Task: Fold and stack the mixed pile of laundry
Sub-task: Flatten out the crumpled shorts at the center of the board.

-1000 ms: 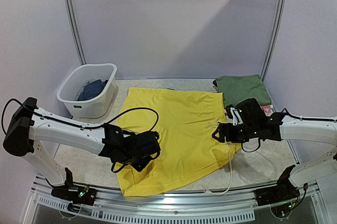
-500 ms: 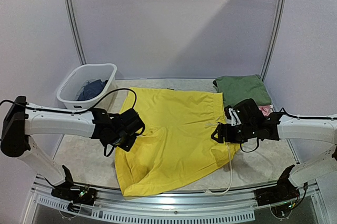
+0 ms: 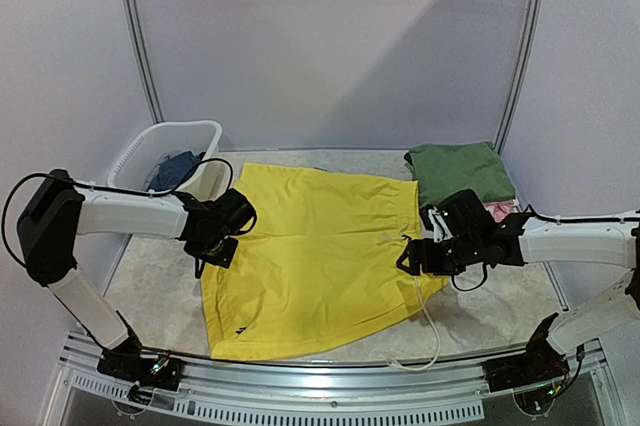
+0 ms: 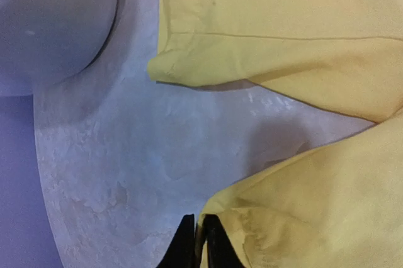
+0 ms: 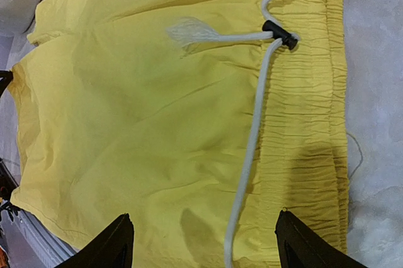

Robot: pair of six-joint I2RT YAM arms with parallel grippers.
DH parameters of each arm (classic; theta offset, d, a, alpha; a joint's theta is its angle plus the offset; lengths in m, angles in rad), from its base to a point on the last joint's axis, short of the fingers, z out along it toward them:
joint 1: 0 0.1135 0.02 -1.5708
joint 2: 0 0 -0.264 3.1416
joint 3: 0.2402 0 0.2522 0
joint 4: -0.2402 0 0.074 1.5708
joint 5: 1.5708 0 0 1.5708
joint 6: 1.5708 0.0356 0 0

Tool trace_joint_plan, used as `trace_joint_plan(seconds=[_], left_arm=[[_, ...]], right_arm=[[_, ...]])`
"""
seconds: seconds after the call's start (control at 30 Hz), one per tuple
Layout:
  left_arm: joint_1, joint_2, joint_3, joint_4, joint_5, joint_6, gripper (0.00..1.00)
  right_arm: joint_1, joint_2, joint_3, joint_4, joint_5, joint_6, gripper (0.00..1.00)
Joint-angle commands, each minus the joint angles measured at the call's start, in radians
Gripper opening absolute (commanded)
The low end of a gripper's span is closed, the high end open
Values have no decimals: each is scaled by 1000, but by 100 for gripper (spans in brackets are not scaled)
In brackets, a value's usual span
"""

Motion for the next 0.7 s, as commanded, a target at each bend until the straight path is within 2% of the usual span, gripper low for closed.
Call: trace_joint_plan(seconds=[0.0, 0.03, 0.13, 0.27, 0.4, 0.67], left_arm=[[18, -15, 35, -64, -74, -47, 21], [18, -23, 38, -91, -87, -66, 31], [1, -73, 4, -106, -71, -91, 51], [-52, -184, -53, -134, -47, -120, 63], [-140, -323, -89, -180, 1, -147, 64], [-243, -578, -225, -136, 279, -186, 54]], right_arm=[[11, 12, 16, 14, -11, -10, 79], [11, 15, 16, 17, -14, -9, 79], [16, 16, 7, 29, -14, -7, 79], [16, 19, 5, 26, -8, -9, 79], [17, 9, 2, 17, 7, -7, 79], [19, -46, -38, 8, 38, 19, 79]])
